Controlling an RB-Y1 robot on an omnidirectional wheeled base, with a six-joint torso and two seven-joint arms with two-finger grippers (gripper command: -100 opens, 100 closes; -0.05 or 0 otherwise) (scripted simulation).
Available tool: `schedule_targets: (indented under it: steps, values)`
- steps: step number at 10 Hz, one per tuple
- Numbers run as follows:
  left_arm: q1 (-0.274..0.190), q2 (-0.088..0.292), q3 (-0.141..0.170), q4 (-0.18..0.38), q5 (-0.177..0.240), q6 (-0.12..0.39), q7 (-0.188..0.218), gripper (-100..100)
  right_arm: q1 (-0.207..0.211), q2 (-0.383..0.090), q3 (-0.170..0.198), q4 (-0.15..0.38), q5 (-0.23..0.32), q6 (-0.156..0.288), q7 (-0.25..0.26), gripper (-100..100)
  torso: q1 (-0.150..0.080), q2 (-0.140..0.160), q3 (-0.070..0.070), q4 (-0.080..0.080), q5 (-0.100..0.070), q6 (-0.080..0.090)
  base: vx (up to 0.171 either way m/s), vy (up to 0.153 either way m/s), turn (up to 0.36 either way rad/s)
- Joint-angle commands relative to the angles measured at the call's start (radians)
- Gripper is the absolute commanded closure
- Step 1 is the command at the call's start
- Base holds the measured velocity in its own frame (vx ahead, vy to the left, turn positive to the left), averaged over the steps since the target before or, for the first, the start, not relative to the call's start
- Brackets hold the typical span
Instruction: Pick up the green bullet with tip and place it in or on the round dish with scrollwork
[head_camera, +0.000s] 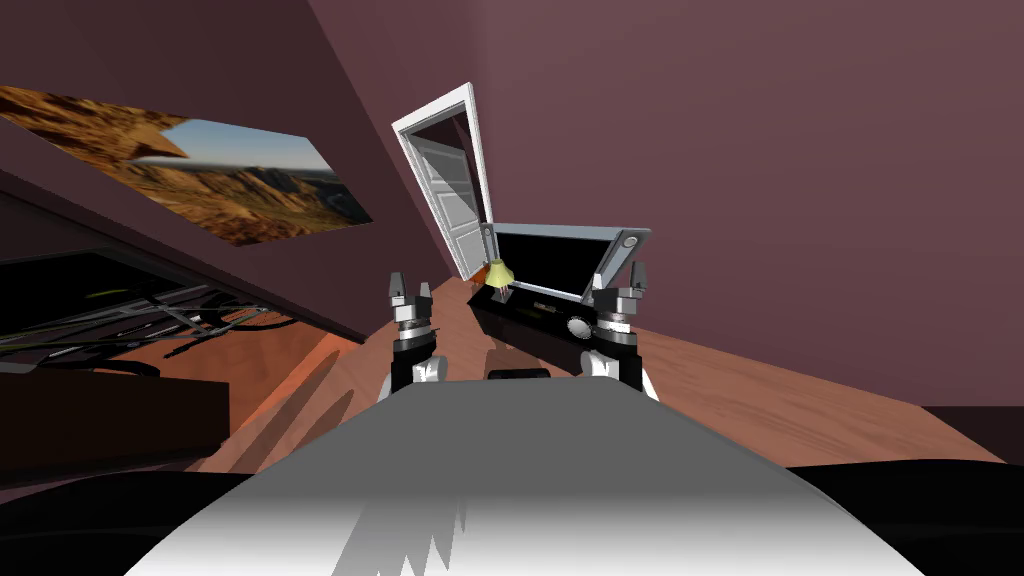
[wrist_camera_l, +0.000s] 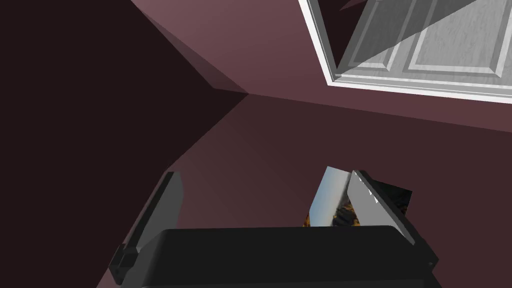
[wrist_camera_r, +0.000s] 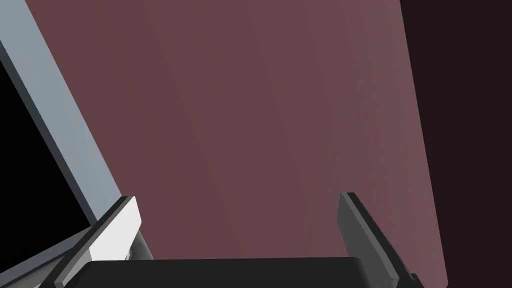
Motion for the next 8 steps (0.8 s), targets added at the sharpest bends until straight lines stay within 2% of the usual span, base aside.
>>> schedule_targets:
  steps: [1, 4, 8]
  values:
    - [0.000, 0.000, 0.000, 0.000, 0.000, 0.000, 0.000, 0, 0.005, -0.032, 0.001, 0.009, 0.007, 0.002, 0.001, -100, 0.000, 0.000, 0.000, 0.000, 0.000, 0.000, -0.010, 0.016, 0.023]
    - [0.000, 0.000, 0.000, 0.000, 0.000, 0.000, 0.000, 0, 0.026, -0.118, 0.002, 0.046, 0.034, 0.012, 0.006, -100, 0.003, 0.002, 0.001, 0.000, 0.001, 0.000, -0.026, 0.050, 0.044]
    - [0.000, 0.000, 0.000, 0.000, 0.000, 0.000, 0.000, 0, 0.069, -0.238, 0.004, 0.136, 0.098, 0.038, 0.022, -100, 0.006, 0.003, 0.002, 0.001, 0.001, 0.000, -0.036, 0.091, 0.074]
